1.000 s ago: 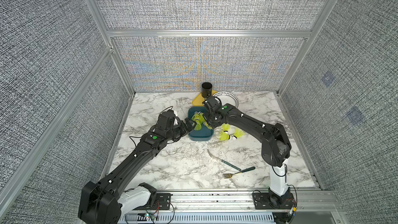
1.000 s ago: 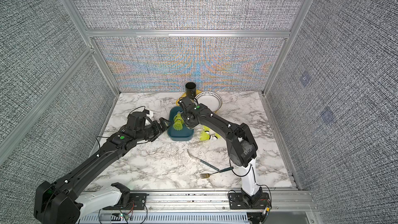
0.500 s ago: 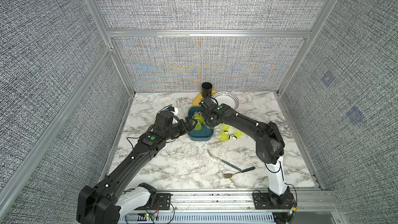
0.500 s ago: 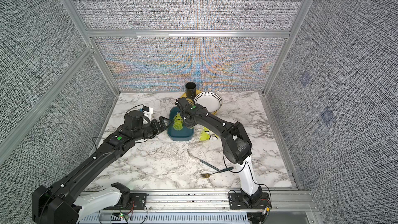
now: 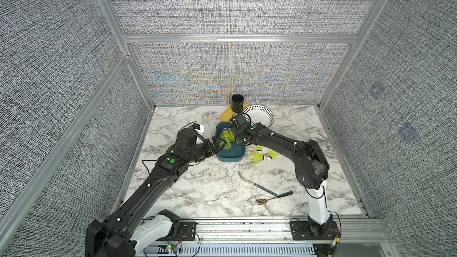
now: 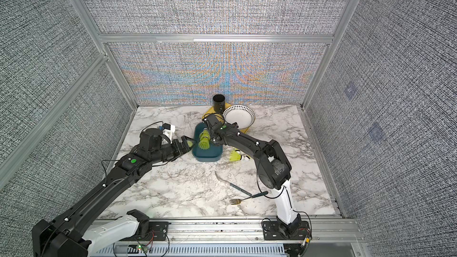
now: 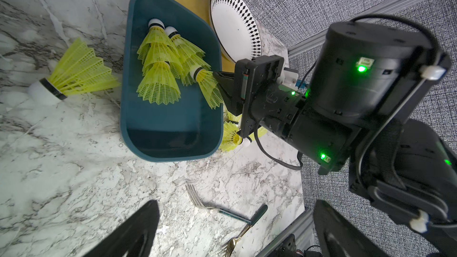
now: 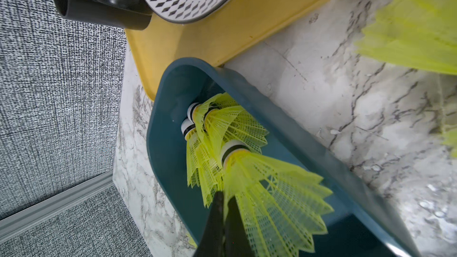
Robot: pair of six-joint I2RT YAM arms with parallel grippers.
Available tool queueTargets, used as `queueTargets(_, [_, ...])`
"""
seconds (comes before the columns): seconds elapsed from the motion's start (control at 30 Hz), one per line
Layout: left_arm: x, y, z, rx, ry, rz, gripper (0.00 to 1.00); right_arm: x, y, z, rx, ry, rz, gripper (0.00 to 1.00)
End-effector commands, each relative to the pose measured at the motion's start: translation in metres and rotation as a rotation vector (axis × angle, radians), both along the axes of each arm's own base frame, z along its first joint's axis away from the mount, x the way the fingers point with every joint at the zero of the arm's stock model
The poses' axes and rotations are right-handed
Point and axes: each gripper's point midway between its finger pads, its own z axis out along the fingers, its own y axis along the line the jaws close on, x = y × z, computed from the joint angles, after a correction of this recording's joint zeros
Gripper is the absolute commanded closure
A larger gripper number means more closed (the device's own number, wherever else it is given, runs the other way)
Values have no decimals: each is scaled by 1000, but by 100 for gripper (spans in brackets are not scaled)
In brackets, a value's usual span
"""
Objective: Put the shuttlecocks into the storage box
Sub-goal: Place the shuttlecock in the storage box.
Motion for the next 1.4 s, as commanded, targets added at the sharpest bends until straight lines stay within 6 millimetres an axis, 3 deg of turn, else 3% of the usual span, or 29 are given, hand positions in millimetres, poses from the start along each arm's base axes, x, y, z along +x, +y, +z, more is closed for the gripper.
queueTargets(0.0, [-4,-1,-2,10,2,-26,0,8,9,10,52,-51,-12,100])
queueTargets(0.2, [-6,0,-2,12,1,-28,0,6,16,9,73,-53,-3,100])
queueTargets(0.43, [-5,-1,-2,8,2,-33,0,2,18,-6,73,-8,2,100])
queueTargets(0.77, [-8,-1,-2,1,5,-37,0,9,26,-14,65,-5,6,100])
queueTargets(1.0, [-10,0,-3,6,6,-39,0,10,30,-17,73,-10,5,87])
queueTargets(1.37, [-17,9,-4,16,-6,-9,0,7,30,-20,111,-34,1,86])
